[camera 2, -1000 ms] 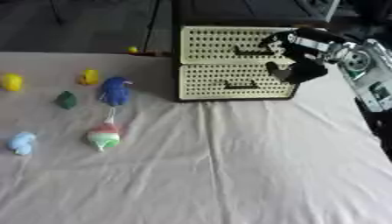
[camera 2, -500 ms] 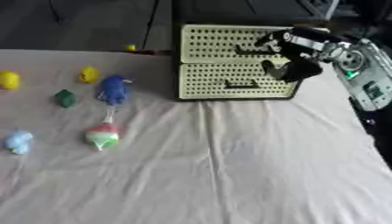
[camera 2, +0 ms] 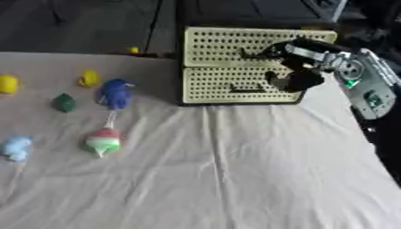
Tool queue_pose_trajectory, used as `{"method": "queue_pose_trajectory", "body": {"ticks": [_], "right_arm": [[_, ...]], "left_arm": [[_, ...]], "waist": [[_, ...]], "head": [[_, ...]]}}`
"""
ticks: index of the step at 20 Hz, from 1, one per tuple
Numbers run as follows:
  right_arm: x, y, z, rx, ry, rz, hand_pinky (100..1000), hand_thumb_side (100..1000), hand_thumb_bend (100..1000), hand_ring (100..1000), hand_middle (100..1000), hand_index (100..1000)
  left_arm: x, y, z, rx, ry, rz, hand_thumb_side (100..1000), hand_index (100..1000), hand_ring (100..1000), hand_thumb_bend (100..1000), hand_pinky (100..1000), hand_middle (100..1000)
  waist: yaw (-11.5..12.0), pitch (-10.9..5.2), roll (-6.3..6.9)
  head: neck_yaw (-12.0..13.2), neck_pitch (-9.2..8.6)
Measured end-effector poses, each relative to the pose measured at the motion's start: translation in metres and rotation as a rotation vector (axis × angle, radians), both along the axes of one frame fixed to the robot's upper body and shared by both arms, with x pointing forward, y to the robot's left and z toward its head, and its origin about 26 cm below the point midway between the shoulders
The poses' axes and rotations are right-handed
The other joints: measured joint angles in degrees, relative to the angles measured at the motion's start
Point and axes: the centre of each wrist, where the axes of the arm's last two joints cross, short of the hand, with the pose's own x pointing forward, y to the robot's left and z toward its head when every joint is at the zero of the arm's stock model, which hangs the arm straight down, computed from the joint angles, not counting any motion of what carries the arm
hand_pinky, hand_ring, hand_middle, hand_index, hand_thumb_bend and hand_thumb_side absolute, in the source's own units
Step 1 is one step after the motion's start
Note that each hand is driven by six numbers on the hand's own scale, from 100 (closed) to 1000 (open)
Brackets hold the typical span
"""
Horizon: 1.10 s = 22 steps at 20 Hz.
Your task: Pick up objects from table and place into drawer.
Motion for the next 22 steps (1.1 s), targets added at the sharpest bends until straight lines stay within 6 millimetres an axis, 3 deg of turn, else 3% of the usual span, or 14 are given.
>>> {"method": "queue_pose_trajectory", "body": {"ticks": [5,15,22], "right_arm": [[0.0,0.0,0.001,-0.001,0.011,0.004,100,238,100,100,100,739],[-0.014,0.009,0.003,-0.103,0.019,-0.007,100,273,100,113,100,720],[-0.028,0.027,0.007,-0.231,0.016,-0.072,100,295,100,125,100,732]], "left_arm": [[0.0,0.0,0.0,0.0,0.0,0.0,934,967,756,189,689,778],[0.0,0.0,0.0,-0.002,0.005,0.002,930,967,757,193,690,778],[0.0,0.0,0.0,-0.004,0.008,0.0,928,967,757,197,691,778]], "waist": [[0.0,0.0,0.01],[-0.48,-0.14,0.04],[-0.43,-0.48,-0.01]], "head": [[0.01,-0.03],[0.59,0.26],[0.63,0.27]]}}
